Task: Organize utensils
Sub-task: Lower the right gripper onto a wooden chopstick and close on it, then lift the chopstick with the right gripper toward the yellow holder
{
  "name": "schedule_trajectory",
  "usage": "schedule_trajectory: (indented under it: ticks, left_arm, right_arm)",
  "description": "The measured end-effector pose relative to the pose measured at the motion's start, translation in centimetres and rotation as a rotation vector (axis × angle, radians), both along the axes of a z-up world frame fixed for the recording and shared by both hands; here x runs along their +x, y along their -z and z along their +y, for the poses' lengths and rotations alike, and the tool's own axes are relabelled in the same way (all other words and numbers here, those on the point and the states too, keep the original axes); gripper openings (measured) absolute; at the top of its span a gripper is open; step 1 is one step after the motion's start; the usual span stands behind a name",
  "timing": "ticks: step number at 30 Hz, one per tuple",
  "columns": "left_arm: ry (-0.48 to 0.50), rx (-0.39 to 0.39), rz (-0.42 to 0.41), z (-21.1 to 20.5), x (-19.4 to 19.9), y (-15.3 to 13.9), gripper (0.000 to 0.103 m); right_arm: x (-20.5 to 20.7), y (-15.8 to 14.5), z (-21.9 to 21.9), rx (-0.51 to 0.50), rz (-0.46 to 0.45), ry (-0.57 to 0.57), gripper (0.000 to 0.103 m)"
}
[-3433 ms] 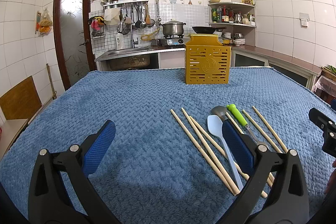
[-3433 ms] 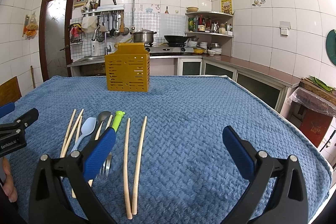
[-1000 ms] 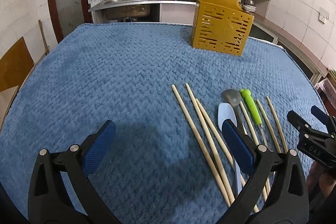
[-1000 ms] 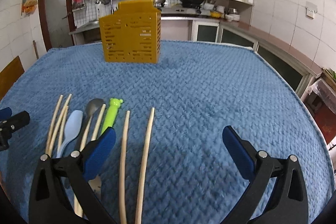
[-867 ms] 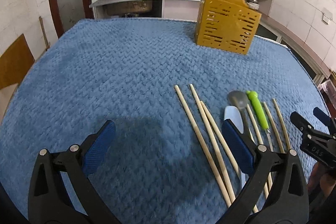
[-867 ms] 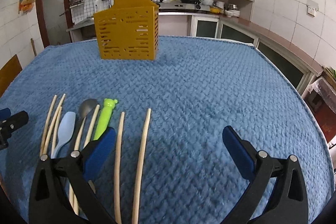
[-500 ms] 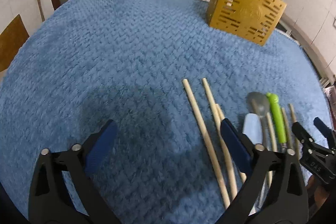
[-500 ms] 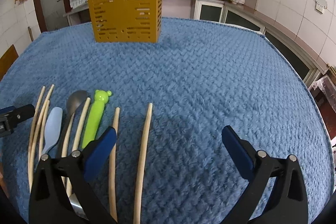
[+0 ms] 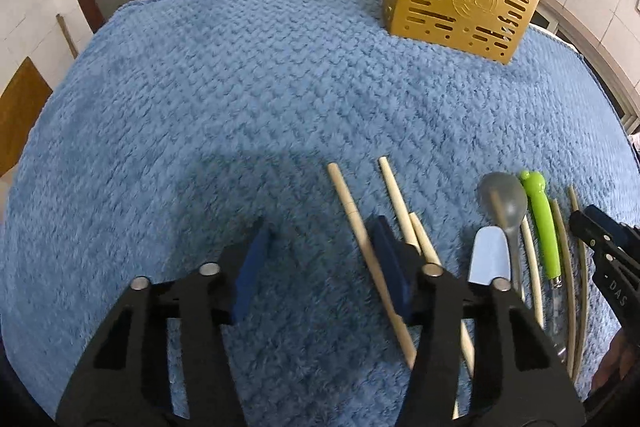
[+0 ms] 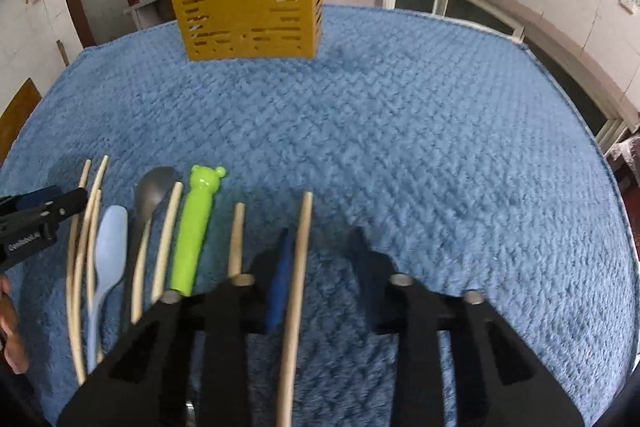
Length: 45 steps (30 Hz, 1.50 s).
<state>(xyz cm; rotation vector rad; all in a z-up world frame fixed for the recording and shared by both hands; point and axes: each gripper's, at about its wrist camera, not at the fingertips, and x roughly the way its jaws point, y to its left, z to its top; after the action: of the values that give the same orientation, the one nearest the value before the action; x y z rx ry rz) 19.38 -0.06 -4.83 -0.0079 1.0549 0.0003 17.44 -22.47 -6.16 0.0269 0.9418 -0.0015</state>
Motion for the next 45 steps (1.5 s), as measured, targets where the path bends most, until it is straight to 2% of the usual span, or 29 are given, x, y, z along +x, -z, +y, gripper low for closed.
schedule_trajectory:
  ticks: [1, 3, 10, 13, 23, 28, 32, 34, 38, 45]
  left_arm:
    - [-0.002, -0.006, 0.011, 0.0, 0.2, -0.1, 0.041]
    - [0.004, -0.015, 0.026, -0.1, 0.5, -0.1, 0.033]
    - [0.025, 0.018, 0.068, -0.9, 1.6, 0.0, 0.021]
    - [0.027, 0.016, 0.063, -1.0, 1.8, -0.1, 0.015]
    - [0.016, 0.008, -0.053, -0.9, 0.5, 0.2, 0.010]
    - [0.013, -0.038, -0.090, -0.2, 0.0, -0.3, 0.009]
    - [0.025, -0.038, -0.171, -0.3, -1.1, -1.4, 0.009]
    - [0.049, -0.064, -0.204, -0.2, -1.5, -2.1, 0.007]
    - [0.077, -0.019, -0.304, -1.0, -2.5, -4.2, 0.005]
    - [0.107, -0.062, -0.366, -1.2, -3.3, -6.2, 0.005]
  right_arm:
    - [0.3, -0.1, 0.1, -0.002, 0.014, 0.000, 0.019]
    - [0.7, 0.0, 0.1, 0.014, 0.045, -0.013, 0.015]
    - [1.9, 0.0, -0.3, 0.057, 0.101, -0.015, 0.015]
    - [1.9, 0.0, -0.3, 0.059, 0.090, -0.012, 0.014]
    - [0.1, 0.6, -0.4, 0.075, -0.069, 0.025, 0.007]
    - [-0.3, 0.2, -1.4, 0.138, -0.132, 0.035, 0.007]
    - [-0.9, -0.5, -1.6, 0.158, -0.203, 0.029, 0.007]
    - [-1.1, -0.9, -1.8, 0.178, -0.231, 0.027, 0.006]
    - [-1.8, -2.8, -1.9, 0.176, -0.319, 0.016, 0.006]
    - [-2.2, -5.2, -2.4, 0.221, -0.372, -0.008, 0.006]
